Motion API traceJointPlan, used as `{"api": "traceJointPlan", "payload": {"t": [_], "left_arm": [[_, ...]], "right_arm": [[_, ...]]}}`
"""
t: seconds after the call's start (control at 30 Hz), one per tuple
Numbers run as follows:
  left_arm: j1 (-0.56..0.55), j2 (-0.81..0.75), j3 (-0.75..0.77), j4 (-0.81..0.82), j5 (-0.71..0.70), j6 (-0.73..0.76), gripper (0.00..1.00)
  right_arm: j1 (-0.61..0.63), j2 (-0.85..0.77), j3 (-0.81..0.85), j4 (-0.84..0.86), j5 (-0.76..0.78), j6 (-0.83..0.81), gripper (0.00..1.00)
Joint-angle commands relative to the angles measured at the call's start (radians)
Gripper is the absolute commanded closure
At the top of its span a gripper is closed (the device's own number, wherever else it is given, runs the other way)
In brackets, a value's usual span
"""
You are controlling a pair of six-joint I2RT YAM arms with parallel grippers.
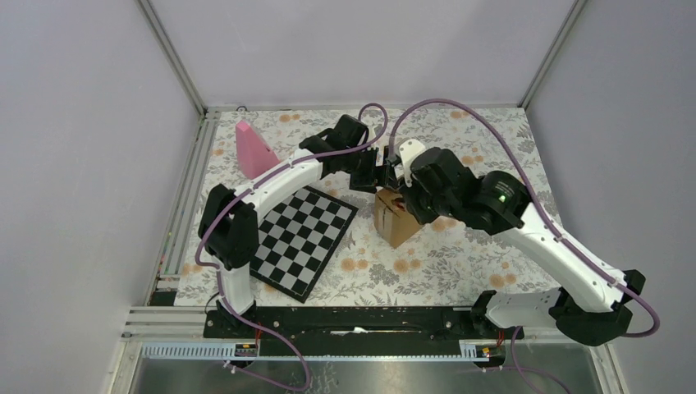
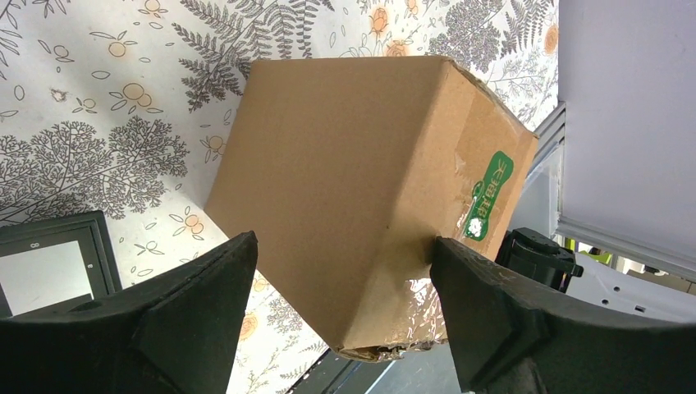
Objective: Unpack the express box
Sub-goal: Cut the express box at the center of the board.
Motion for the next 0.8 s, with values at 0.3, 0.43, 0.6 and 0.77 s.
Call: {"api": "traceJointPlan", "payload": {"t": [0.3, 0.43, 0.6, 0.77], "left_arm": [[0.007, 0.02, 0.207, -0.112, -0.074, 0.082, 0.06], [0.007, 0.024, 0.268, -0.158, -0.089, 0.102, 0.06], [0.007, -0.045, 0.207, -0.168, -0.193, 0.066, 0.06], [0.009, -0.172, 0.058, -0.162, -0.281, 0.047, 0.07]], "right_arm": [[0.004, -0.08, 0.049, 0.068, 0.42, 0.077, 1.0], [0.004, -0.094, 0.004, 0.118, 0.496, 0.092, 1.0], [-0.009, -0.073, -0.082, 0.174, 0.51, 0.069, 1.0], [-0.024, -0.052, -0.072, 0.208, 0.44, 0.059, 1.0]]}}
